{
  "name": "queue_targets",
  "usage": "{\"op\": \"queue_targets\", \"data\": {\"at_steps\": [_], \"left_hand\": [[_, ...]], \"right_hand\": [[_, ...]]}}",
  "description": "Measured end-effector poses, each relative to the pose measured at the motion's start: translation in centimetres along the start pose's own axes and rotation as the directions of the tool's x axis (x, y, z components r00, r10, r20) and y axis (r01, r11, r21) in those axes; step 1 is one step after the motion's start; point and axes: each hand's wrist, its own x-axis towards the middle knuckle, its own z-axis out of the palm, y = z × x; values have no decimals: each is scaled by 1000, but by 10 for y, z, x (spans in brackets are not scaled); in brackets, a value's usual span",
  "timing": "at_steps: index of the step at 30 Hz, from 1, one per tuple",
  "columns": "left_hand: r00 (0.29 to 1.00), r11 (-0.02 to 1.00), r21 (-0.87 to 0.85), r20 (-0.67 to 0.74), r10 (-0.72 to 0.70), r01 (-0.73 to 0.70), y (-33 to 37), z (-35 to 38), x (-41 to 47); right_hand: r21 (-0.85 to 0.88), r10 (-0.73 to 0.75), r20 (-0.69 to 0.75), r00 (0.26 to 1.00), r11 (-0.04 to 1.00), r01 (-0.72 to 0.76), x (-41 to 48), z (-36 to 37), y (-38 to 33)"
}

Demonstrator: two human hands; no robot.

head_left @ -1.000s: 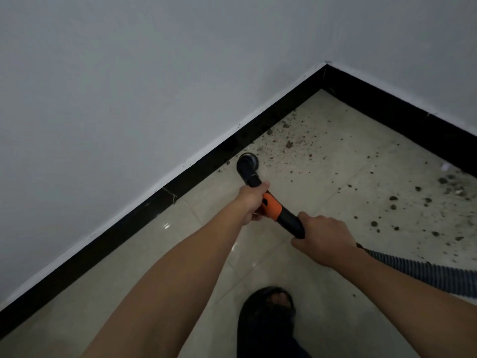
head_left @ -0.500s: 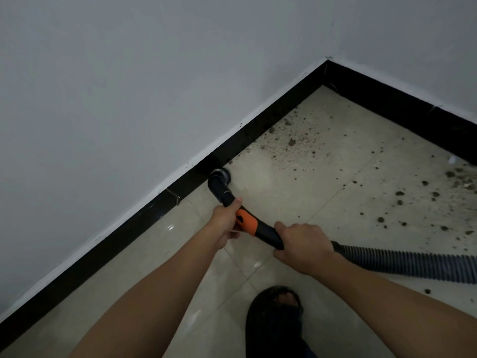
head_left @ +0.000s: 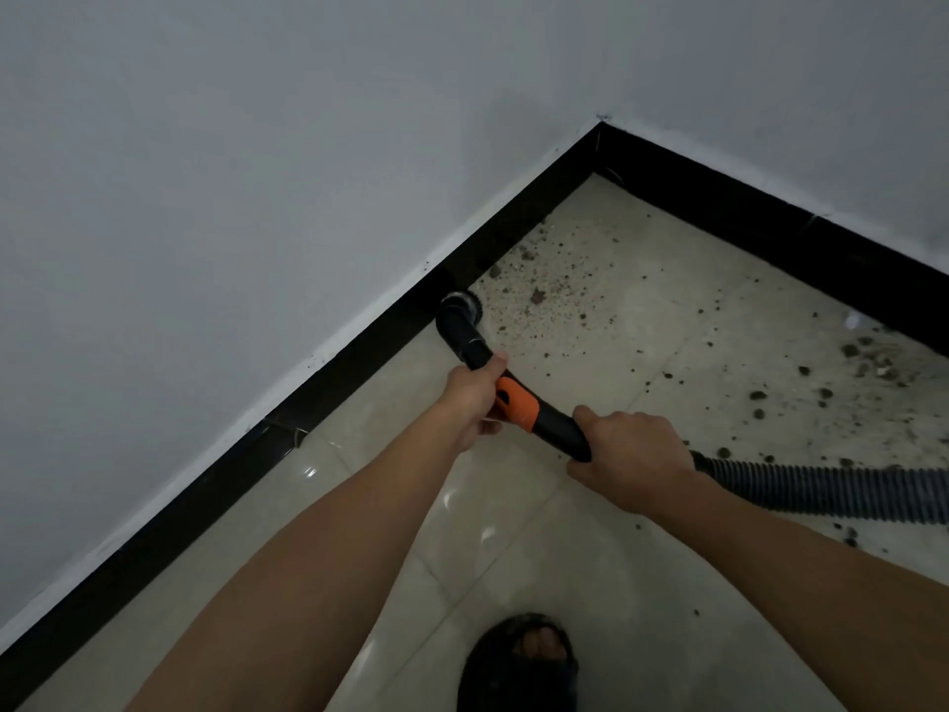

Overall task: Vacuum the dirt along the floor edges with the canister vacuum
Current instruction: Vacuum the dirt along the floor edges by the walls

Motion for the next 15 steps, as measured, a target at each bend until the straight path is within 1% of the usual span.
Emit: {"op": "queue_targets", "data": {"at_steps": [9,12,15], "left_hand": [[994,994,89,92,54,-63,53,42,20],[997,994,90,64,53,-58,51,36,17],[999,994,101,24,36,-38,27,14,9]], "right_hand": [[15,104,-14,994,994,-104,27,-17,41],[22,97,-7,995,995,-97,23,-18,34],[49,42,20,999,998,-43,9,-13,14]]}}
